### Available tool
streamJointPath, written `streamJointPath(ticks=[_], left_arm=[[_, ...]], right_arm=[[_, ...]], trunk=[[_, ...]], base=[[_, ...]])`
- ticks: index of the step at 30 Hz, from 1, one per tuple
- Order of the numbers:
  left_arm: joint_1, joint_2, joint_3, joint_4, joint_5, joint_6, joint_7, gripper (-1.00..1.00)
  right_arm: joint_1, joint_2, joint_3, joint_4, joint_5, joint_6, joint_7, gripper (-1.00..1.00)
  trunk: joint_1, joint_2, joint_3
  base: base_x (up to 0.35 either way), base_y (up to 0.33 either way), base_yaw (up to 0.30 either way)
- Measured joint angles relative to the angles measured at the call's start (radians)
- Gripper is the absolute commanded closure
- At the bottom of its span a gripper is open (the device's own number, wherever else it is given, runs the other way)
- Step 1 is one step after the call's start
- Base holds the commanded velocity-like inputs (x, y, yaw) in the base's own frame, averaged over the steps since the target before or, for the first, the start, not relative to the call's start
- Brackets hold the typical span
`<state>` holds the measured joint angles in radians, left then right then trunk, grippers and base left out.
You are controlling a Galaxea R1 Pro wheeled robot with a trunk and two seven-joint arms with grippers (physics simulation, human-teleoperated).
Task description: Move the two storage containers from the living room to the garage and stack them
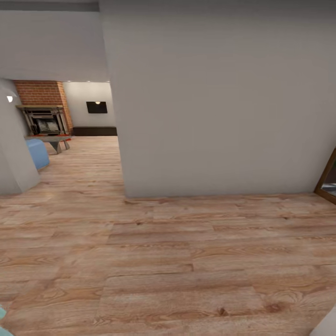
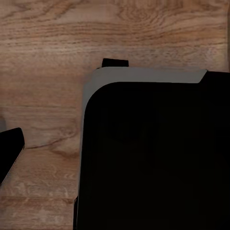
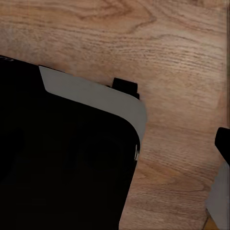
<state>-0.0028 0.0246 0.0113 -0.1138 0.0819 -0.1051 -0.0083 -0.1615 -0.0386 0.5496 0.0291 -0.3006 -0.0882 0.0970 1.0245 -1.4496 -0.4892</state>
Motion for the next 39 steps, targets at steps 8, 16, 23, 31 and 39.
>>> streamJointPath(ticks=[8,16,23,31,39], left_arm=[[0.0,0.0,0.0,0.0,0.0,0.0,0.0,-1.0],[-0.001,0.0,-0.001,0.0,0.0,0.0,0.0,-1.0],[0.0,0.0,-0.001,0.0,0.0,0.0,0.0,-1.0],[0.0,0.0,-0.001,0.0,0.0,0.0,0.0,-1.0],[-0.001,0.0,0.0,0.0,0.0,0.0,0.0,-1.0]], right_arm=[[0.0,0.0,0.0,0.0,0.0,0.001,0.0,-1.0],[0.0,0.0,0.0,-0.001,0.001,0.001,0.0,-1.0],[0.0,0.0,0.0,0.0,0.002,0.001,0.0,-1.0],[0.0,-0.001,0.0,0.0,0.001,0.001,0.0,-1.0],[0.0,-0.001,0.0,0.0,0.001,0.001,0.0,-1.0]], trunk=[[0.0,0.0,0.0],[0.0,0.0,0.0],[0.0,0.0,0.0],[0.0,0.0,0.0],[0.0,0.0,0.0]], base=[[0.322,0.0,0.0],[0.322,0.0,0.041],[0.322,0.0,0.247],[0.322,0.0,0.265],[0.322,0.0,0.265]])
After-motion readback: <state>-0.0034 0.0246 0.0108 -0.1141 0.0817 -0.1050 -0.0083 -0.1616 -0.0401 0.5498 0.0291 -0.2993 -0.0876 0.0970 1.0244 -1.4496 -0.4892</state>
